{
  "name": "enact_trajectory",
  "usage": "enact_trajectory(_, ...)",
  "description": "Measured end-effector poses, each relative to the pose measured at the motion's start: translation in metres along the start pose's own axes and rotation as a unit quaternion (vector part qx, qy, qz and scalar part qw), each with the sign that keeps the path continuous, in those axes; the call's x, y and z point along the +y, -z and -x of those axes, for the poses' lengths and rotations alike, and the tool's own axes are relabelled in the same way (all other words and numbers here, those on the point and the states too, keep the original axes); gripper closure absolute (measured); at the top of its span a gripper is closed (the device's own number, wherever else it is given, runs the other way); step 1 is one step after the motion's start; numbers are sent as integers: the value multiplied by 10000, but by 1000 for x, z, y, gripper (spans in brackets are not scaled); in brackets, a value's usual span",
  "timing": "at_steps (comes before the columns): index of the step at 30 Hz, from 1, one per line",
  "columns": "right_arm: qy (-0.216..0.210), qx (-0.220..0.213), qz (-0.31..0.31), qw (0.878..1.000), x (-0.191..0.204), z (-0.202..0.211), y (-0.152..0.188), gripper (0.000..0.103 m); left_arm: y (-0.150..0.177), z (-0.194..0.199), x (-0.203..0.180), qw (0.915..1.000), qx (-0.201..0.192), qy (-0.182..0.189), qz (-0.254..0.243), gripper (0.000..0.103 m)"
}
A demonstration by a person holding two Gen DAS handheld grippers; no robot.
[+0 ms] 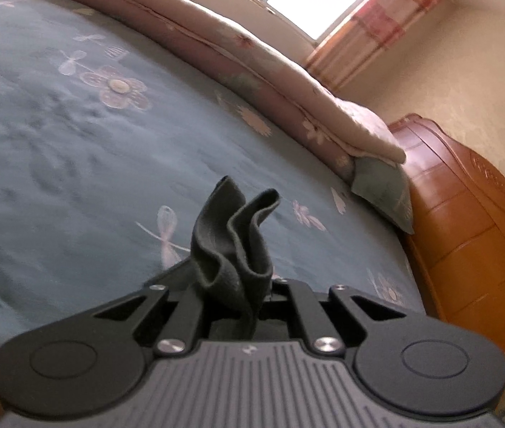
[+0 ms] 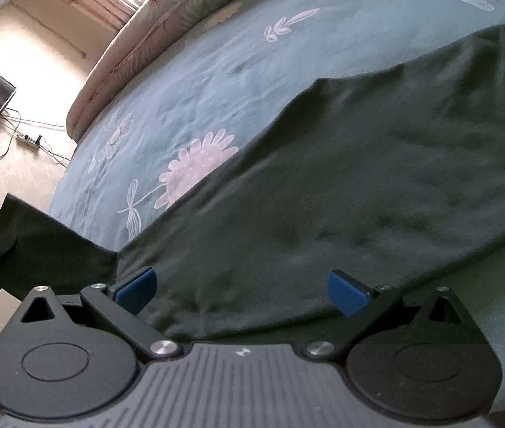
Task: Fold clothes
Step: 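Lift the leg end with the left gripper and fold it over the sweatpants, then lower the held leg end onto the sweatpants and open the left gripper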
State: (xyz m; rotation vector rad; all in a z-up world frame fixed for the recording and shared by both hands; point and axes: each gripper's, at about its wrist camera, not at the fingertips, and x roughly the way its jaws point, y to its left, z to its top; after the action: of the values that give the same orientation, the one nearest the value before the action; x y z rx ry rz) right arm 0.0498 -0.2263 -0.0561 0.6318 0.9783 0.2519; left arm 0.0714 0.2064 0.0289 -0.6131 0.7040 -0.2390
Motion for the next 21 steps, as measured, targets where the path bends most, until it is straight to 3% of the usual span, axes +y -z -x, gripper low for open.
enact_trajectory(10,30,-100,-111,9999,-6,7,-1,0,17,-36,-42,9981,432,124,-422,99)
enact_trajectory(12,37,-122,-133,9998,-7,9,-2,0,22,-45,-51,9971,526,142,-533,93)
enact_trajectory(18,84,-168,-291,9994,-17,13,-1,0,42,-71,-71,9923,828,1,-925,91)
enact_trajectory(21,126,-200,-347,9991,-22,15,-1,0,50,-84,-80,9884,1009,-20,-1136,77)
